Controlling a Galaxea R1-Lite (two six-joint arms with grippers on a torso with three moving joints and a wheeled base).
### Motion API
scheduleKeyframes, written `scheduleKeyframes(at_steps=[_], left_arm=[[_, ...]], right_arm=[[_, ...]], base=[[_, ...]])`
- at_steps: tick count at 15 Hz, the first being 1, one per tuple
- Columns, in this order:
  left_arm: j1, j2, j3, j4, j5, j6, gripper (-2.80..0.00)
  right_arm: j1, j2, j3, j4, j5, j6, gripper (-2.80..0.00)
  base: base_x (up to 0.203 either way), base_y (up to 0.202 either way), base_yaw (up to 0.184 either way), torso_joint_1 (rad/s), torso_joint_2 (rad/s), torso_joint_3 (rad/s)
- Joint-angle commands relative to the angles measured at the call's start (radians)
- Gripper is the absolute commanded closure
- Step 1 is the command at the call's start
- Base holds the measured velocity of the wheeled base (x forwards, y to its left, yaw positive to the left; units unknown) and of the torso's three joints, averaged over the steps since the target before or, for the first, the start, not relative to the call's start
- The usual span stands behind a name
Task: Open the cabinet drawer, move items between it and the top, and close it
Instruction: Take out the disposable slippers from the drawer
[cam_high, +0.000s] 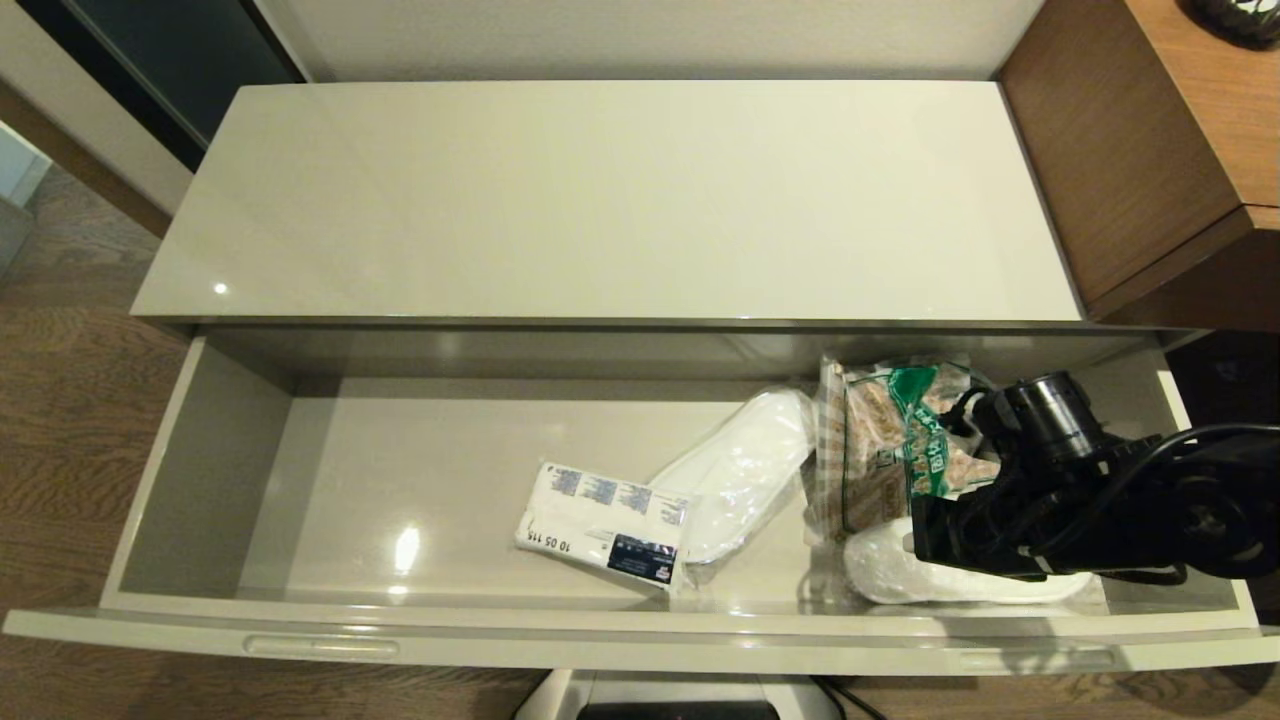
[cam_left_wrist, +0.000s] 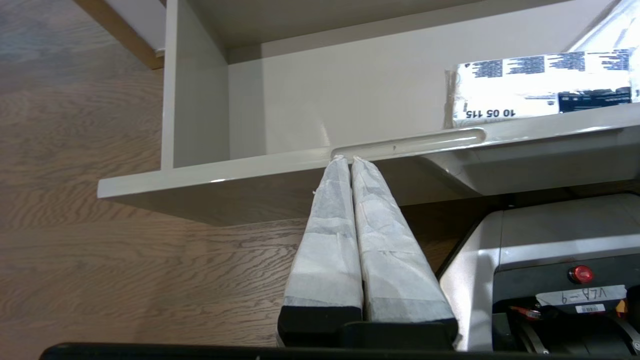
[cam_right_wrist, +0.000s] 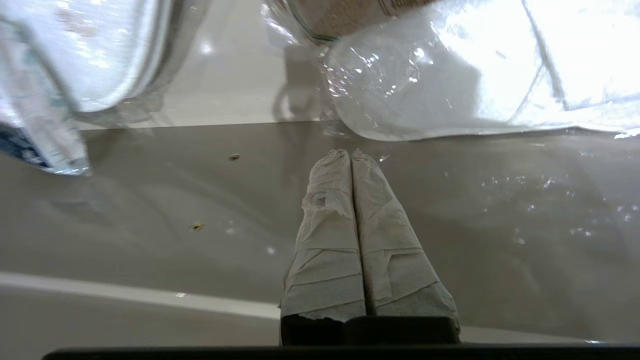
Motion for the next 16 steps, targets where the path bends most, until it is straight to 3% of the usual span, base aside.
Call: scheduleKeyframes(at_steps=[1,3,7,14,16], left_arm=[[0.001,0.002,0.000,-0.001,-0.001,0.001,0.00],[0.001,0.002,0.000,-0.001,-0.001,0.001,0.00],[0.001,0.002,0.000,-0.001,-0.001,0.001,0.00],[0.001,0.002,0.000,-0.001,-0.001,0.001,0.00],[0.001,0.002,0.000,-0.001,-0.001,0.001,0.00]], right_arm=[[-0.028,-0.033,0.000,0.000,0.022,0.000,0.00],[-0.073,-0.028,-0.011,-0.002,0.059,-0.006,0.00],[-0.064,-0.031,-0.013,-0.003,0.059,-0.018,0.00],[0.119,0.015,-0.114,0.021,0.044,-0.045,0.00],[0.137,0.041,-0.130,0.023,0.044,-0.049,0.00]], base=[[0.000,0.000,0.000,0.000,0.00,0.000],[0.000,0.000,0.000,0.000,0.00,0.000],[0.000,0.000,0.000,0.000,0.00,0.000],[0.000,0.000,0.000,0.000,0.00,0.000],[0.000,0.000,0.000,0.000,0.00,0.000]])
